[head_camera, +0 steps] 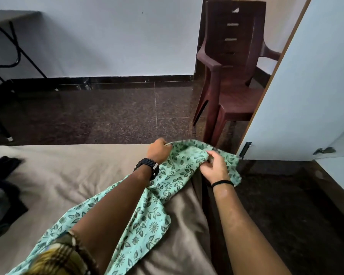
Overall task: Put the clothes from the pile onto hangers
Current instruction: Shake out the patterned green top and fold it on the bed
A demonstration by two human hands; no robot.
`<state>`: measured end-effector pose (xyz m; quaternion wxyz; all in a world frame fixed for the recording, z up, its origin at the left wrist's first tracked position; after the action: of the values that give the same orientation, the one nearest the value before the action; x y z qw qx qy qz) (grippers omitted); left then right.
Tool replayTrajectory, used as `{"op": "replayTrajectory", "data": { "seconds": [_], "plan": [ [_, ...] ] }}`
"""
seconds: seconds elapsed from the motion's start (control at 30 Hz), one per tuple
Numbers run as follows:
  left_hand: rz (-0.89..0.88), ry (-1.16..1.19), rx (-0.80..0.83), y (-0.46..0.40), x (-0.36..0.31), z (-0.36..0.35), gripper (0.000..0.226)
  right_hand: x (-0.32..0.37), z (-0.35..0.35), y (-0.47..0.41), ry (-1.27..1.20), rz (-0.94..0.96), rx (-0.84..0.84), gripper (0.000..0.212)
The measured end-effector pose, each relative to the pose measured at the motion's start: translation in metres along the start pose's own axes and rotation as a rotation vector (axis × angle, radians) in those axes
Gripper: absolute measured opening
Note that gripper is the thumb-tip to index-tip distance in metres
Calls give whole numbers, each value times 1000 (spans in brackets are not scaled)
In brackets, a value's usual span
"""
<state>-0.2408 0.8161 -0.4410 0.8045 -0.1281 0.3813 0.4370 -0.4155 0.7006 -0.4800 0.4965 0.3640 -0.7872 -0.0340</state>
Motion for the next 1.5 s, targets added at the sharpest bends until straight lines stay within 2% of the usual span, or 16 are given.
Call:
{"op": "replayTrajectory", "data": {
  "seconds": [0.1,0.2,0.3,0.4,0.5,0.57,0.63,0.7,0.83,0.9,0.97,1.1,1.17,1.27,1.4,1.5],
  "plan": [
    [-75,-119,60,-10,-18,-14,29,-8,4,-13,142,-87,42,18],
    [-57,-157,65,-25,-26,-24,31,-2,18,-22,-99,-179,-43,14],
    [39,-177,44,-35,-16,-25,27,7,23,-24,-214,-187,-74,25],
    [-97,-370,-65,-29,-28,-24,17,16,19,-19,-297,-122,3,42],
    [-217,-210,14,-14,-46,-35,17,22,11,-17,-297,-83,51,32],
    [-161,-58,203,-2,-46,-47,27,32,2,-11,-247,-54,66,19],
    [-18,213,371,13,-41,-53,34,42,-10,-5,-192,-45,88,23],
    [148,639,443,30,-36,-45,36,54,-33,15,-76,3,155,23],
    [319,1352,400,56,-25,-2,44,80,-89,49,352,324,346,26],
    [302,1538,379,75,-17,29,53,76,-123,89,637,466,382,3],
    [255,1660,356,103,1,64,59,56,-165,139,841,530,537,16],
    [239,1862,234,186,77,124,59,-43,-202,250,1290,749,949,10],
    [248,1828,156,228,134,136,62,-111,-193,285,1466,784,1152,12],
    [418,1699,27,292,211,135,78,-194,-163,312,1727,799,1375,12],
    [468,1512,-57,334,254,138,44,-234,-153,316,1812,802,1370,18],
    [429,1290,-181,345,276,151,51,-245,-157,321,1826,842,1334,18]
  ]
}}
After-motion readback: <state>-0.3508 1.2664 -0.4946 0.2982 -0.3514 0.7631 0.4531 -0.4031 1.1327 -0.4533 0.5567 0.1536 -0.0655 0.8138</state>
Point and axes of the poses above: each hand's wrist, its own y-axis away from the middle knuckle, its own z-axis out of the back of the hand, x = y × z, the point moved 9 cm from there along -y, towards the middle knuckle
